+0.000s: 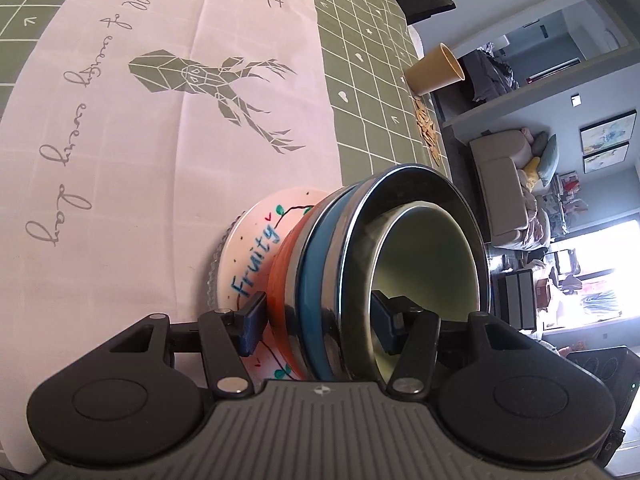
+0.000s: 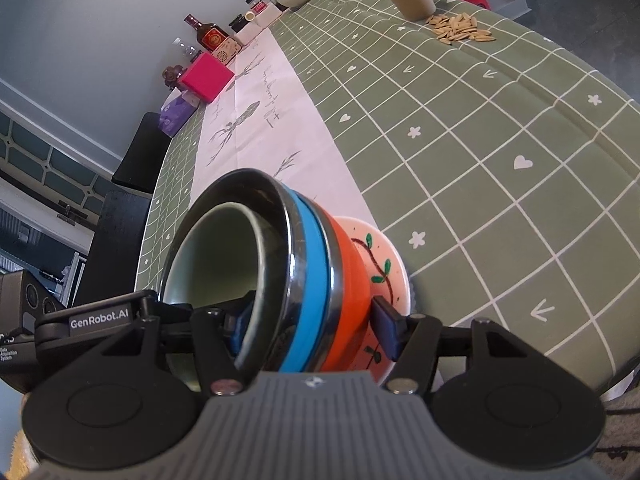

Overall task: Organize plates and bowls
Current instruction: 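Lift and tilt the bowl stack with both grippers over the plates, then lower the bowl stack onto the Fruity plate with both grippers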

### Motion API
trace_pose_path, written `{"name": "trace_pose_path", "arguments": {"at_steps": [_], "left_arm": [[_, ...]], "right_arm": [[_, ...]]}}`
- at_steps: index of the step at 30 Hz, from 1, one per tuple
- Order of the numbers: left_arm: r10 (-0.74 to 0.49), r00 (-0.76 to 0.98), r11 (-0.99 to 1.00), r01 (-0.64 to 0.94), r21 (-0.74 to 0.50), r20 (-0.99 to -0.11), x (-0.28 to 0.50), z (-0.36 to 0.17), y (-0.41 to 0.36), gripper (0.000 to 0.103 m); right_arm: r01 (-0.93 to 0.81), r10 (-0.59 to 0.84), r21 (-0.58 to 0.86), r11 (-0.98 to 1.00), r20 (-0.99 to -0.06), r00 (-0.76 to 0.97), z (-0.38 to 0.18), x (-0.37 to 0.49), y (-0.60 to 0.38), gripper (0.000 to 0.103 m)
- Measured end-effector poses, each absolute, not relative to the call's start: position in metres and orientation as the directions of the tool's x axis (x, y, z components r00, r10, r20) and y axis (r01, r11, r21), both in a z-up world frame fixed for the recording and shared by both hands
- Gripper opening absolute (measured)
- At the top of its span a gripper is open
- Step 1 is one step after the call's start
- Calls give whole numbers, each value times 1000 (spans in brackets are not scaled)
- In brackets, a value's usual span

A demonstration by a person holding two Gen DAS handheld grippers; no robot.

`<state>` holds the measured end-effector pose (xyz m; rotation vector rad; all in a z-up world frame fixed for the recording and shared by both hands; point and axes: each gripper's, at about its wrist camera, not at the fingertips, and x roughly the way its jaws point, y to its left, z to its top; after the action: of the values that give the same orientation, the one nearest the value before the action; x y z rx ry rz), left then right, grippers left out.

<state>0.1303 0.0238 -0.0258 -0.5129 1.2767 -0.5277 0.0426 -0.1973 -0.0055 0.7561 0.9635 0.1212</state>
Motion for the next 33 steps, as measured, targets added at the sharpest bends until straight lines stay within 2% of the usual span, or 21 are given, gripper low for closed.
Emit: {"name": "trace_pose_path", "arguments": {"at_steps": [4, 7, 9, 11, 14, 19, 26, 33], "left_arm": [[-622, 211, 780, 90, -619, -754, 131, -25, 26, 62], [-616, 234, 786, 129, -604, -752, 127, -21, 28, 58], [-614, 247, 789, 154, -595, -750, 124, -19, 29, 58], [-608, 271, 793, 179, -582, -746, 120, -15, 30, 63], [-581, 309, 814, 212, -541, -753, 115, -10, 31, 71], [-561, 330, 828, 226, -514, -759, 110, -6, 37, 78], [-683, 285, 730, 254, -634, -672, 106, 5, 53, 82], [-690, 358, 721, 267, -639, -629, 102, 22, 75, 83]], "right_arm": [[222, 432, 641, 735, -694, 576, -7, 46, -195, 61], [186, 463, 654, 733, -680, 569, -9, 49, -192, 75], [144, 426, 610, 779, -684, 591, -4, 48, -185, 77], [112, 381, 556, 824, -688, 617, 2, 46, -177, 84], [69, 350, 511, 857, -675, 649, 6, 44, -172, 88], [45, 355, 524, 851, -635, 686, 4, 41, -179, 95], [35, 442, 687, 726, -506, 741, -1, 36, -210, 98], [44, 416, 762, 646, -400, 816, 0, 26, -239, 98]]}}
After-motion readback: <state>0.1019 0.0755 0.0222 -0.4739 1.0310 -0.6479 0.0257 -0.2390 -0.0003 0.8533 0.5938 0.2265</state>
